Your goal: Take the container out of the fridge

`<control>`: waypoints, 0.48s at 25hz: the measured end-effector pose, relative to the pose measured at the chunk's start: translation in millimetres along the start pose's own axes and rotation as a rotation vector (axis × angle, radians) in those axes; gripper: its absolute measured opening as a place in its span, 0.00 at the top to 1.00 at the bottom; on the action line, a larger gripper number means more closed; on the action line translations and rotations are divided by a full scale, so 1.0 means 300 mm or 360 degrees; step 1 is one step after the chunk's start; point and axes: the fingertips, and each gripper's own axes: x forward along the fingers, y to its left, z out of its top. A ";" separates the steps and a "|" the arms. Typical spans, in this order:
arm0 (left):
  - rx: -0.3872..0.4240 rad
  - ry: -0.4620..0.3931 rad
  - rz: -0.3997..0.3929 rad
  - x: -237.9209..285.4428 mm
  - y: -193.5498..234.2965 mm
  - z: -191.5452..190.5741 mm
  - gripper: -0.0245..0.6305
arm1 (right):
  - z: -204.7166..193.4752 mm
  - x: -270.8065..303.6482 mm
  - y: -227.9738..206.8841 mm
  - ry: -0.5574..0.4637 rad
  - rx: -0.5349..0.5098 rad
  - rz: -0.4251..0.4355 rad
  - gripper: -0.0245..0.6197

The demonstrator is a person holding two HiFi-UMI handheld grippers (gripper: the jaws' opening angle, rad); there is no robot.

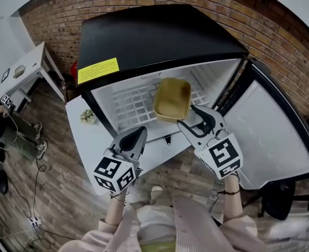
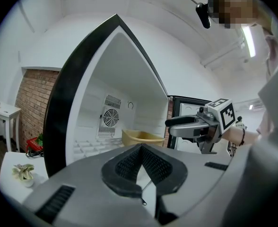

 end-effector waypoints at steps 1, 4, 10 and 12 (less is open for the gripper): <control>0.0001 -0.0002 0.0002 0.007 0.000 0.001 0.98 | 0.003 0.008 0.002 0.0002 -0.0009 0.0030 0.64; 0.0000 -0.0002 0.0012 0.024 0.000 0.000 0.98 | 0.003 0.032 0.014 0.0038 -0.0041 0.0138 0.64; -0.0024 0.0013 0.0017 0.040 -0.008 -0.016 0.98 | -0.029 0.091 0.056 0.0193 -0.0195 0.0355 0.64; -0.0033 0.0024 0.0007 0.044 -0.014 -0.024 0.98 | -0.045 0.107 0.074 0.0255 -0.0250 0.0422 0.64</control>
